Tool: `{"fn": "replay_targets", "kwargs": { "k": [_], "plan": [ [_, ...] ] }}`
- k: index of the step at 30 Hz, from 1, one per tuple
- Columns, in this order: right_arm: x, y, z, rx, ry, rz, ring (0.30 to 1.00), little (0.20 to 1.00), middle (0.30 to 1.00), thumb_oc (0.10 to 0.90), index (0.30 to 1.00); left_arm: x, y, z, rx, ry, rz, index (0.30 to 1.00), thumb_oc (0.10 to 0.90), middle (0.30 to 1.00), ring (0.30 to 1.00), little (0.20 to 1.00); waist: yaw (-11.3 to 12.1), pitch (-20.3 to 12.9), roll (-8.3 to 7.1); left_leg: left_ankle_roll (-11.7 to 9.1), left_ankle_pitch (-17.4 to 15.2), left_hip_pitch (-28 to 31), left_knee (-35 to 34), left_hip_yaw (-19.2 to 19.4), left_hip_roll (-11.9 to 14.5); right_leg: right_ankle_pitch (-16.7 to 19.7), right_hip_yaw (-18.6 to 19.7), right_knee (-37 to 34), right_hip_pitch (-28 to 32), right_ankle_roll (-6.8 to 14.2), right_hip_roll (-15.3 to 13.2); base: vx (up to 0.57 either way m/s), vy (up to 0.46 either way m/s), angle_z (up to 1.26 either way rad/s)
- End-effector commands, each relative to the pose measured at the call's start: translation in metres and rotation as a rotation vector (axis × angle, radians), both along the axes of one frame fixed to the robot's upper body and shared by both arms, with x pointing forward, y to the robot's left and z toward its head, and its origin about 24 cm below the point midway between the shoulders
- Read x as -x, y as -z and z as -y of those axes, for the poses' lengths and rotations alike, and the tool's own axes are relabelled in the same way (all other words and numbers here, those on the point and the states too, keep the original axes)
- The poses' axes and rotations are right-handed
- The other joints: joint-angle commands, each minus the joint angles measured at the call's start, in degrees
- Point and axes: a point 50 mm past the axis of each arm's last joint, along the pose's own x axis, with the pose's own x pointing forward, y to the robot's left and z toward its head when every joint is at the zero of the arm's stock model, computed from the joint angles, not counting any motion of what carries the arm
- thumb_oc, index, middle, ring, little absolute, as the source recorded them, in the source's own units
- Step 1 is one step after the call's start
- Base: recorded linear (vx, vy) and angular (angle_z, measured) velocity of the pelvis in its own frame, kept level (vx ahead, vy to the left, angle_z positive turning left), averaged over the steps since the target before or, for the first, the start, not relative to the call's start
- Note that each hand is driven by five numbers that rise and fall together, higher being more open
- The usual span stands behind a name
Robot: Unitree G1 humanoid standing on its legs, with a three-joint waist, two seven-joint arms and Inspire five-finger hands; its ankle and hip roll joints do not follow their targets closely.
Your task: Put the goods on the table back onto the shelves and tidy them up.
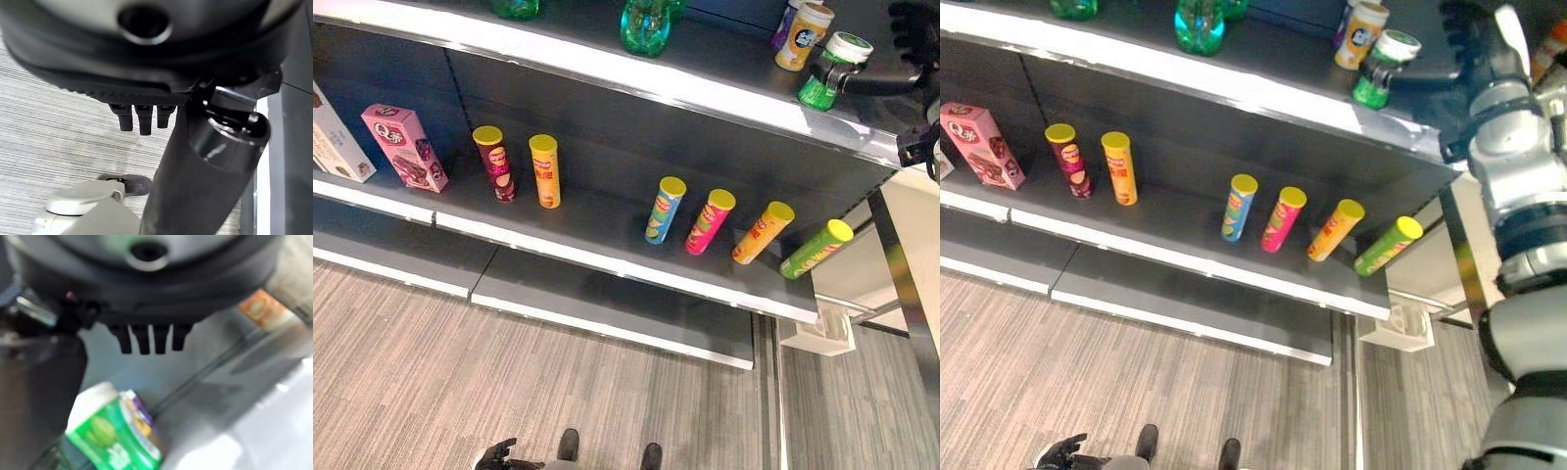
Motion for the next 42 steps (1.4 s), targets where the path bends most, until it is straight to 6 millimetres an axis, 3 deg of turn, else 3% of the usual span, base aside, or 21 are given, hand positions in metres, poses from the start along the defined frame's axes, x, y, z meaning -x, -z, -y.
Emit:
{"fn": "replay_targets", "kwargs": {
  "k": [1,5,12,16,22,30,35,42],
  "plan": [
    [0.056,-0.097,0.000,-0.037,-0.052,0.462,0.900,0.900,0.900,0.800,0.900,-0.001,-0.005,-0.013,-0.069,0.050,0.006,0.900,0.800,0.900,0.900,0.900,0.23,-3.35,-1.74,-1.29,-7.48,3.00,0.25,4.84,0.62,-1.18,1.24,0.58,2.56,6.28,-4.00,0.01,0.035,-0.08],
    [0.076,-0.102,0.001,-0.056,-0.123,0.558,0.900,0.900,0.900,0.800,0.900,0.001,-0.005,-0.013,-0.064,0.055,0.002,0.900,0.800,0.900,0.900,0.900,-0.53,-3.45,-1.47,-0.98,-7.87,3.09,0.25,5.37,0.28,-0.76,1.60,0.58,2.24,6.74,-4.37,0.00,0.044,-0.09],
    [0.113,-0.096,0.025,-0.120,-0.138,0.711,0.900,0.900,0.900,0.800,0.900,-0.001,-0.007,-0.015,-0.074,0.068,0.011,0.900,0.800,0.900,0.900,0.900,-2.67,-3.63,-0.91,-0.12,-8.63,3.15,0.25,6.99,-0.60,0.64,3.63,0.71,0.79,7.69,-5.04,-0.01,0.059,-0.15],
    [0.108,-0.078,0.032,-0.091,-0.093,0.631,0.900,0.900,0.900,0.800,0.900,-0.006,-0.011,-0.021,-0.092,0.078,0.031,0.900,0.800,0.900,0.900,0.900,-2.77,-3.47,-1.39,0.18,-8.80,3.30,0.25,7.82,-0.79,1.30,4.57,0.89,0.19,7.88,-5.16,-0.03,0.038,-0.28],
    [0.091,-0.068,0.022,0.082,-0.002,0.505,0.900,0.900,0.900,0.800,0.900,-0.013,-0.015,-0.024,-0.104,0.089,0.057,0.900,0.800,0.900,0.900,0.900,-2.08,-3.12,-2.11,0.17,-8.79,3.73,0.25,8.05,-0.67,1.28,4.71,0.79,0.26,7.58,-4.99,-0.01,-0.001,-0.06],
    [0.093,-0.083,-0.003,0.443,0.164,0.523,0.900,0.900,0.900,0.800,0.900,-0.003,-0.010,-0.020,-0.131,0.081,0.019,0.900,0.800,0.900,0.900,0.900,-1.40,-3.13,-2.23,-0.07,-8.60,3.61,0.25,6.79,-0.31,0.34,3.16,0.64,0.91,7.12,-5.02,0.01,-0.025,0.05],
    [0.092,-0.086,-0.005,0.711,0.337,0.475,0.900,0.900,0.900,0.800,0.900,0.003,-0.007,-0.019,-0.152,0.078,-0.010,0.900,0.800,0.900,0.900,0.900,-0.84,-2.90,-2.43,-0.12,-8.37,3.42,0.25,5.75,-0.25,-0.08,2.03,0.88,1.23,6.81,-5.04,0.02,-0.026,0.18],
    [0.083,-0.085,-0.001,0.852,0.444,0.380,0.900,0.900,0.900,0.800,0.900,-0.001,-0.009,-0.020,-0.161,0.074,0.009,0.900,0.800,0.900,0.900,0.900,-0.44,-2.58,-2.54,-0.28,-8.05,3.17,0.25,4.75,-0.19,-0.42,1.18,1.10,1.53,6.63,-5.10,0.01,-0.023,0.08]
  ]
}}
